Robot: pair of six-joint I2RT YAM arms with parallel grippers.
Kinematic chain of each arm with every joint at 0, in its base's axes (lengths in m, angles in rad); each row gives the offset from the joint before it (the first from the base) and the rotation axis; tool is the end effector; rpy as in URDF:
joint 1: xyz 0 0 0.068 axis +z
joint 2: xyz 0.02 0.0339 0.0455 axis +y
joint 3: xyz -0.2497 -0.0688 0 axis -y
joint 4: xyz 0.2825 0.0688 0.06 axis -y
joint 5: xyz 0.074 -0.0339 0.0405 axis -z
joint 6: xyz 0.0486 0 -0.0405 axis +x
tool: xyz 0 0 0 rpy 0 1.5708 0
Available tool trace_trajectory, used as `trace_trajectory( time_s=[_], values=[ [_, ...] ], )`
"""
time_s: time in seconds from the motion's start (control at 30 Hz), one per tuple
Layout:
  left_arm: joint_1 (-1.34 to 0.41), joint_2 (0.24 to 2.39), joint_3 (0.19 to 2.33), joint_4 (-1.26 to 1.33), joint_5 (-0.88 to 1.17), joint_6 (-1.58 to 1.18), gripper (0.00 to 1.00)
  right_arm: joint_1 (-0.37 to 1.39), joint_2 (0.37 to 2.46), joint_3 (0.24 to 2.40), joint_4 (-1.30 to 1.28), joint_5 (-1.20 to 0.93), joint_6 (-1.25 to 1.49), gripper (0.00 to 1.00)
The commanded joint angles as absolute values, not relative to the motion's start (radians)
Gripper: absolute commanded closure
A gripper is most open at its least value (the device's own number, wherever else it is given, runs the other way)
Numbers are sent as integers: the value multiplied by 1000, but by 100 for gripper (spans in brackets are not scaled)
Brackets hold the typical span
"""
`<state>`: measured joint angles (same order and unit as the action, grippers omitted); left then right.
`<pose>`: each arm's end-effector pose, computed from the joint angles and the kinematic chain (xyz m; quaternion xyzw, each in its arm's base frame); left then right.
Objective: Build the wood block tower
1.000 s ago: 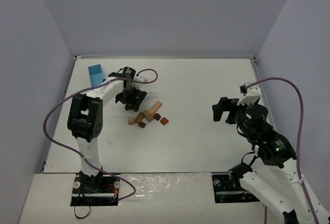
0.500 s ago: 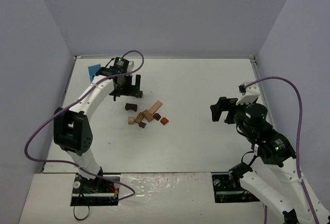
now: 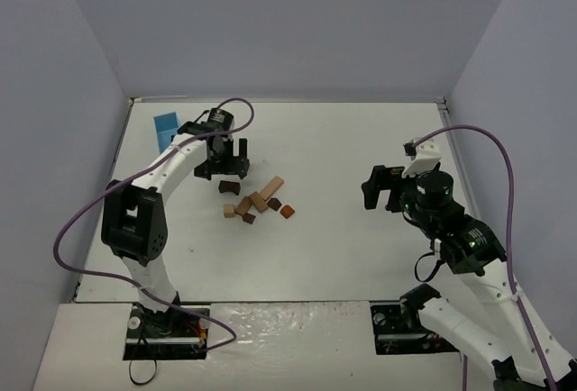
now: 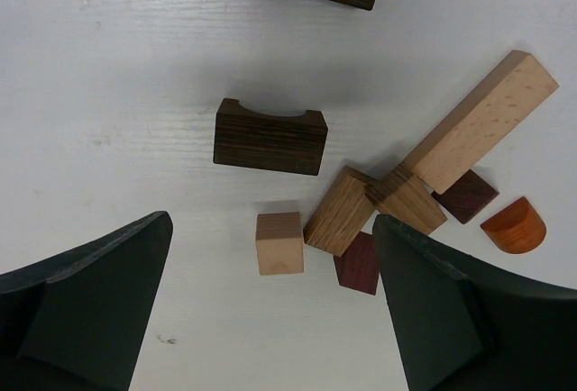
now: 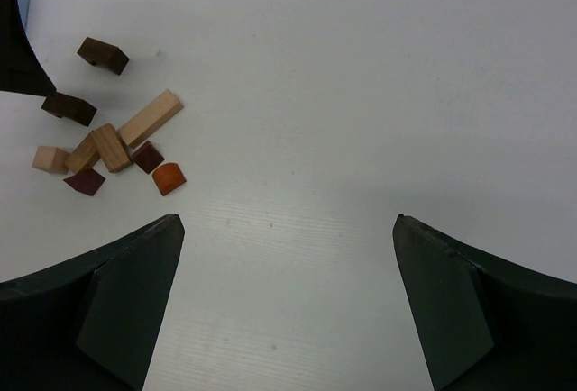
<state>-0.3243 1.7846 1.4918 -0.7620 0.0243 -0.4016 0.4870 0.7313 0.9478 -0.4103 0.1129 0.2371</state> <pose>0.3989 -0.1354 0.2268 -0.0343 0.9662 -0.1016 0.2343 0.1945 0.0968 0.3760 -0.0605 0.7694 0.1839 0.6087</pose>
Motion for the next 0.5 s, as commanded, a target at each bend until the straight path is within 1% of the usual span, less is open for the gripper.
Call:
trace_trajectory(
  time_s=[0.0, 0.47],
  values=[
    [-341, 1811, 1515, -763, 8, -386, 7, 495, 747, 960, -344, 93, 235, 0],
    [-350, 1920, 1580, -765, -55, -335, 8, 495, 795, 923, -330, 156, 256, 0]
  ],
)
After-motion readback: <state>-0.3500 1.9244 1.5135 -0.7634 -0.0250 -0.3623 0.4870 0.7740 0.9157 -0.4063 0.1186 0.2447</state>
